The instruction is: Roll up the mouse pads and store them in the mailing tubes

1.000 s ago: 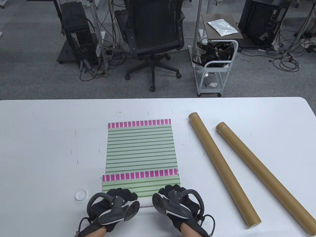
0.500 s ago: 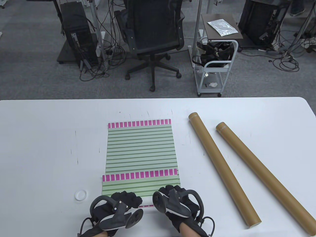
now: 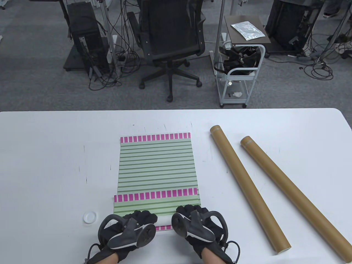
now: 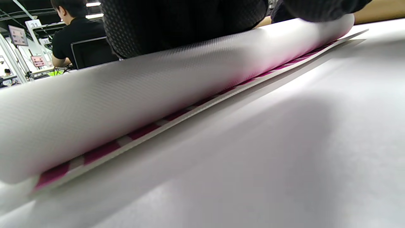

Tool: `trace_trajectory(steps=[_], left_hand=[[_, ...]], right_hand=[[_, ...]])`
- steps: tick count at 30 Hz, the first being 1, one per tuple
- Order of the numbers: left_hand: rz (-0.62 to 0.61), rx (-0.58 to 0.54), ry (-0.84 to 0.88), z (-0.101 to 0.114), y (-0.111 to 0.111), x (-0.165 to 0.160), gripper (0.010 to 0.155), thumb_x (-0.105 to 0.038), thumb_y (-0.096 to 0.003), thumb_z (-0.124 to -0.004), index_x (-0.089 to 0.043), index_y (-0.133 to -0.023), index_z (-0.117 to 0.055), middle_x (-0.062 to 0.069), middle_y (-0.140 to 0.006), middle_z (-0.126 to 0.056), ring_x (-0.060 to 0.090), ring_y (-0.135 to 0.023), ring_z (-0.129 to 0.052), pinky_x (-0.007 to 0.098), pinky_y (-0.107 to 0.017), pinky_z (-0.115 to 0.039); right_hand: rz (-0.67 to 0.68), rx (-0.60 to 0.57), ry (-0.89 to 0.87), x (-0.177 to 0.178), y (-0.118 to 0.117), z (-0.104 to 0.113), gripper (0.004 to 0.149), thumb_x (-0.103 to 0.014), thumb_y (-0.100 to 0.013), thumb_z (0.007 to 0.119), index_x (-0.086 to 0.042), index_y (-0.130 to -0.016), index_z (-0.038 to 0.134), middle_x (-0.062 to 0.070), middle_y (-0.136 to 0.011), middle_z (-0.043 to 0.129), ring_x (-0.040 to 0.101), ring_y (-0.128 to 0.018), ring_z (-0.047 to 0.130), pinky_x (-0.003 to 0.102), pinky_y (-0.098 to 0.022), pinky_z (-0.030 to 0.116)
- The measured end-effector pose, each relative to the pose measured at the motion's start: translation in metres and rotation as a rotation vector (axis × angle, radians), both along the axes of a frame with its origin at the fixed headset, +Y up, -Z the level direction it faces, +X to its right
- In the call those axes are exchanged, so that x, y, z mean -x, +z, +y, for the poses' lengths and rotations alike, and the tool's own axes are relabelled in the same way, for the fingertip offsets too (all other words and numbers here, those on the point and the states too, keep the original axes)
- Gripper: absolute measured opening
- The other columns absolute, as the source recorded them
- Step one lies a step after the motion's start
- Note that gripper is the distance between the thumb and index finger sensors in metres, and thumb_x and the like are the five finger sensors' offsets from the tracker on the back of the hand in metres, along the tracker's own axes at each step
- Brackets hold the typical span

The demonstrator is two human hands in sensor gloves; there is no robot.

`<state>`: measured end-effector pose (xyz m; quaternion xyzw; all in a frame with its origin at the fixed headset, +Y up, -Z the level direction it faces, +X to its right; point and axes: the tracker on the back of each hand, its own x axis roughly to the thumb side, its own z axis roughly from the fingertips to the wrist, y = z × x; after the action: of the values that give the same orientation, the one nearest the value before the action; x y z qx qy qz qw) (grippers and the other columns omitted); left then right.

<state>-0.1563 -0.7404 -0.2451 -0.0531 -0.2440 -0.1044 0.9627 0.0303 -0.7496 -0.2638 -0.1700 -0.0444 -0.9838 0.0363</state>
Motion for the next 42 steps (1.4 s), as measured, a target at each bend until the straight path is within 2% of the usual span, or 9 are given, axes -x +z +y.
trace_trajectory(steps=[5, 11, 15, 18, 21, 29, 33, 39, 42], left_hand=[[0.023, 0.031, 0.006, -0.003, -0.004, 0.002, 0.066, -0.057, -0.0387, -0.068, -0.034, -0.101, -0.061, -0.003, -0.105, -0.073, 0.024, -0.095, -0.082, 0.035, -0.069, -0.079], [0.093, 0.110, 0.078, -0.011, -0.015, 0.010, 0.067, -0.056, -0.0399, -0.066, -0.036, -0.102, -0.054, -0.005, -0.109, -0.065, 0.021, -0.101, -0.073, 0.038, -0.076, -0.069], [0.123, 0.094, 0.083, -0.011, -0.019, 0.010, 0.062, -0.054, -0.0396, -0.070, -0.040, -0.099, -0.058, -0.009, -0.103, -0.072, 0.018, -0.095, -0.080, 0.035, -0.072, -0.073], [0.108, 0.106, 0.021, -0.013, -0.019, 0.005, 0.060, -0.054, -0.0381, -0.073, -0.041, -0.095, -0.063, -0.011, -0.094, -0.082, 0.014, -0.082, -0.090, 0.031, -0.063, -0.081], [0.093, 0.092, 0.019, -0.012, -0.016, 0.006, 0.060, -0.054, -0.0373, -0.073, -0.041, -0.095, -0.063, -0.012, -0.093, -0.082, 0.014, -0.081, -0.091, 0.031, -0.063, -0.081], [0.047, 0.143, 0.040, -0.009, -0.010, 0.006, 0.056, -0.050, -0.0374, -0.074, -0.039, -0.092, -0.070, -0.010, -0.091, -0.087, 0.016, -0.080, -0.094, 0.033, -0.061, -0.083], [0.044, 0.160, 0.049, -0.009, -0.009, 0.005, 0.055, -0.049, -0.0379, -0.073, -0.038, -0.092, -0.072, -0.009, -0.089, -0.088, 0.016, -0.077, -0.095, 0.034, -0.060, -0.084], [0.066, 0.172, 0.067, -0.010, -0.011, 0.007, 0.052, -0.047, -0.0401, -0.067, -0.039, -0.091, -0.072, -0.009, -0.090, -0.087, 0.017, -0.078, -0.093, 0.034, -0.062, -0.083], [0.086, 0.174, 0.079, -0.011, -0.013, 0.008, 0.050, -0.046, -0.0411, -0.065, -0.041, -0.090, -0.073, -0.011, -0.089, -0.087, 0.017, -0.077, -0.093, 0.034, -0.062, -0.082]], right_hand=[[-0.017, 0.014, -0.001, -0.001, -0.002, -0.004, 0.063, -0.045, -0.047, 0.067, -0.022, -0.104, 0.057, 0.007, -0.105, 0.065, 0.037, -0.093, 0.069, 0.057, -0.065, 0.066], [-0.049, 0.076, -0.031, -0.003, -0.007, -0.008, 0.066, -0.043, -0.047, 0.067, -0.021, -0.107, 0.050, 0.008, -0.110, 0.058, 0.038, -0.098, 0.060, 0.058, -0.070, 0.056], [-0.043, 0.037, 0.010, -0.001, -0.007, -0.008, 0.063, -0.042, -0.047, 0.068, -0.023, -0.105, 0.053, 0.006, -0.106, 0.063, 0.035, -0.095, 0.065, 0.058, -0.072, 0.052], [-0.023, 0.050, 0.021, 0.001, -0.007, -0.007, 0.060, -0.041, -0.047, 0.069, -0.025, -0.103, 0.056, 0.004, -0.104, 0.066, 0.034, -0.094, 0.068, 0.061, -0.072, 0.046], [-0.013, 0.048, 0.026, 0.001, -0.005, -0.005, 0.060, -0.042, -0.046, 0.071, -0.025, -0.102, 0.060, 0.004, -0.102, 0.070, 0.033, -0.091, 0.071, 0.062, -0.072, 0.046], [0.045, 0.184, -0.028, -0.002, -0.001, 0.002, 0.059, -0.046, -0.045, 0.071, -0.021, -0.099, 0.069, 0.008, -0.094, 0.079, 0.034, -0.082, 0.080, 0.065, -0.071, 0.047], [0.045, 0.170, -0.054, -0.004, 0.000, 0.003, 0.057, -0.045, -0.047, 0.069, -0.021, -0.099, 0.070, 0.008, -0.096, 0.079, 0.036, -0.085, 0.078, 0.065, -0.071, 0.047], [0.071, 0.080, -0.058, -0.001, 0.005, 0.015, 0.048, -0.041, -0.046, 0.072, -0.024, -0.091, 0.076, 0.005, -0.090, 0.084, 0.032, -0.076, 0.085, 0.051, -0.063, 0.069], [0.075, 0.088, -0.003, 0.003, 0.005, 0.011, 0.050, -0.042, -0.045, 0.074, -0.025, -0.092, 0.072, 0.005, -0.092, 0.080, 0.032, -0.077, 0.083, 0.048, -0.061, 0.071]])
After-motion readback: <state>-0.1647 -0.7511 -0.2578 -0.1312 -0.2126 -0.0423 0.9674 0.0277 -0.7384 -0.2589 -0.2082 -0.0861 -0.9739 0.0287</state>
